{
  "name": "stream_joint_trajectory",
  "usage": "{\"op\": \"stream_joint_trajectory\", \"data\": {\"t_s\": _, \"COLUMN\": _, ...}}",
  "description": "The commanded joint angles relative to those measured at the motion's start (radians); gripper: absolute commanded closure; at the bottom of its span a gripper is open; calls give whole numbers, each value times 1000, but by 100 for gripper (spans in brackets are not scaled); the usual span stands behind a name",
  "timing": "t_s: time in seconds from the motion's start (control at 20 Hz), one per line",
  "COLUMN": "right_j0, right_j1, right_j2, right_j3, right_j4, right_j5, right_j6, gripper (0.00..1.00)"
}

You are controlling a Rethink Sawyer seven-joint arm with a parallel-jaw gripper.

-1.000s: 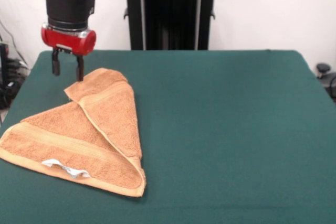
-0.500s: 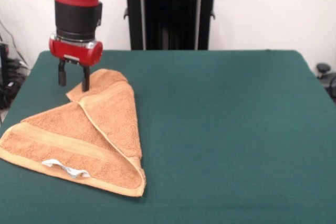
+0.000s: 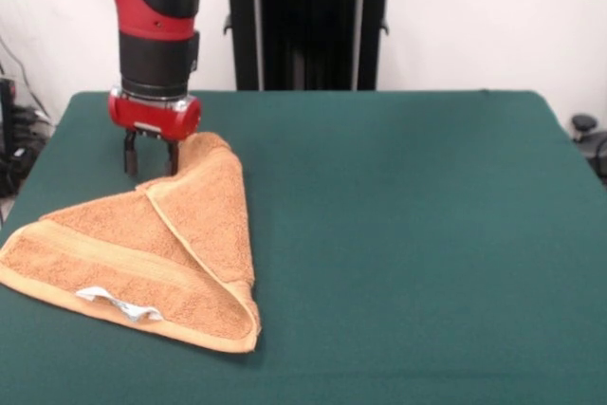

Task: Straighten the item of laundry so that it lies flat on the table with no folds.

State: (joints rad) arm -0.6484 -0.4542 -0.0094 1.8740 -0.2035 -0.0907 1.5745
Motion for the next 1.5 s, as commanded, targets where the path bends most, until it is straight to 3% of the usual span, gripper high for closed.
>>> {"op": "stream_joint_trajectory", "data": {"t_s": 0.05, "right_j0": 33, "right_j1": 85, "right_j2": 108, "right_j3": -26, "right_j4": -18, "right_j5": -15, "right_j6": 150, "gripper": 0}}
{"op": "stream_joint_trajectory", "data": {"t_s": 0.45, "right_j0": 18, "right_j1": 12, "right_j2": 124, "right_j3": 7, "right_j4": -10, "right_j5": 77, "right_j6": 126, "gripper": 0}}
{"op": "stream_joint_trajectory", "data": {"t_s": 0.85, "right_j0": 5, "right_j1": -7, "right_j2": 143, "right_j3": 30, "right_j4": -2, "right_j5": 78, "right_j6": 142, "gripper": 0}}
{"op": "stream_joint_trajectory", "data": {"t_s": 1.1, "right_j0": 27, "right_j1": -24, "right_j2": 160, "right_j3": -15, "right_j4": 38, "right_j5": 185, "right_j6": 120, "gripper": 0}}
{"op": "stream_joint_trajectory", "data": {"t_s": 1.5, "right_j0": 55, "right_j1": -26, "right_j2": 158, "right_j3": -46, "right_j4": 46, "right_j5": 204, "right_j6": 130, "gripper": 0}}
